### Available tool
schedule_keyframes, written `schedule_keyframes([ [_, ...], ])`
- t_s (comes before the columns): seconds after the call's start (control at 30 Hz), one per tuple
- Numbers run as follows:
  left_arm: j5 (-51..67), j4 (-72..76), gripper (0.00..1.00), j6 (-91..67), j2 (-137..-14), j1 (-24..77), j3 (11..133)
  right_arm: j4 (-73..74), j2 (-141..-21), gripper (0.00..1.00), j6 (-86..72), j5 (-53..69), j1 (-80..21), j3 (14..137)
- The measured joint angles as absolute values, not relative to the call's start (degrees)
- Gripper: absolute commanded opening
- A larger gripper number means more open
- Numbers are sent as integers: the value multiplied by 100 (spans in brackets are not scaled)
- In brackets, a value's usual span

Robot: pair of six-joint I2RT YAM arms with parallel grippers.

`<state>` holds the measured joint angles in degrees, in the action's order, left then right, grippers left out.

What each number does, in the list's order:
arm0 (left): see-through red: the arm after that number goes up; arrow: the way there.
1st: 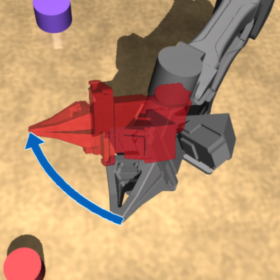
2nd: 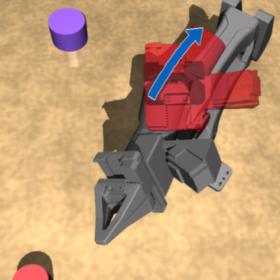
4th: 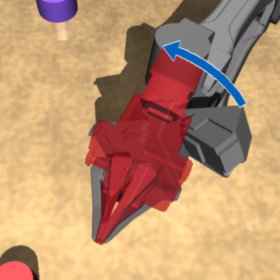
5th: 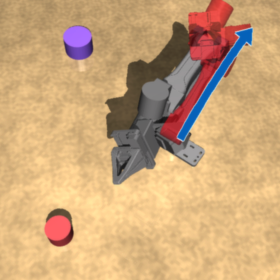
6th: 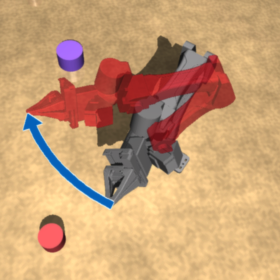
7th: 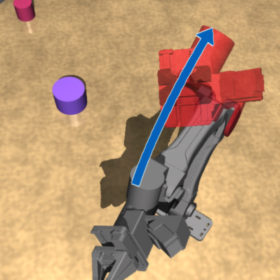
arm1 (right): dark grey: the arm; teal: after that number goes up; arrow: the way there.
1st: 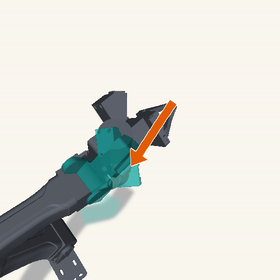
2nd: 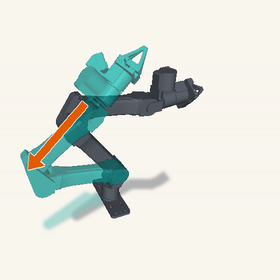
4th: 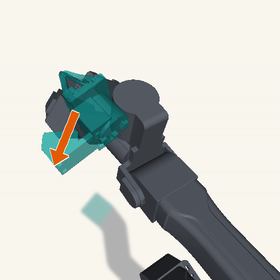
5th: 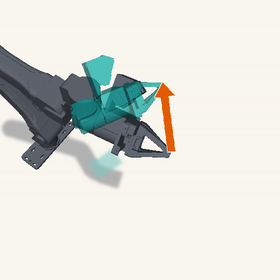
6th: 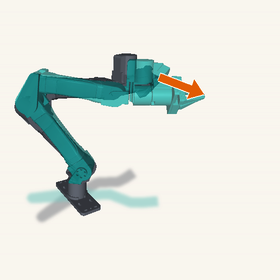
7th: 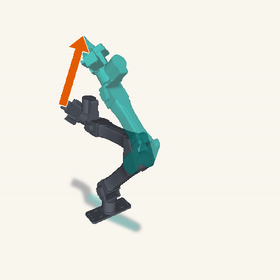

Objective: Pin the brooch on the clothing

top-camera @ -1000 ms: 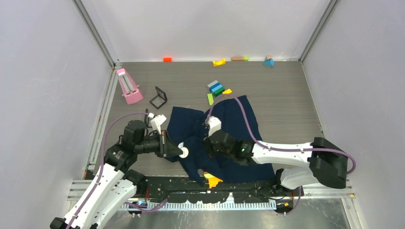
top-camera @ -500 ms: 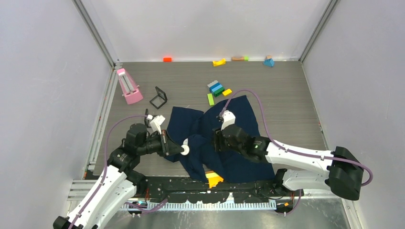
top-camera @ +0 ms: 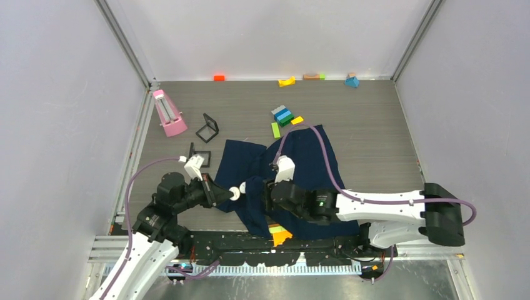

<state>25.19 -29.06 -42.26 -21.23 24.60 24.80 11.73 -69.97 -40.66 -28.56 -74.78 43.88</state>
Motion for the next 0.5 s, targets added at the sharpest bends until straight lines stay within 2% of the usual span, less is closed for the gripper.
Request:
schedule_keyframes([
  [0.5,2403,-3144,0,-4748,-1420,2460,1957,738,-8029,48,-4423,-3183,-7900,4713],
])
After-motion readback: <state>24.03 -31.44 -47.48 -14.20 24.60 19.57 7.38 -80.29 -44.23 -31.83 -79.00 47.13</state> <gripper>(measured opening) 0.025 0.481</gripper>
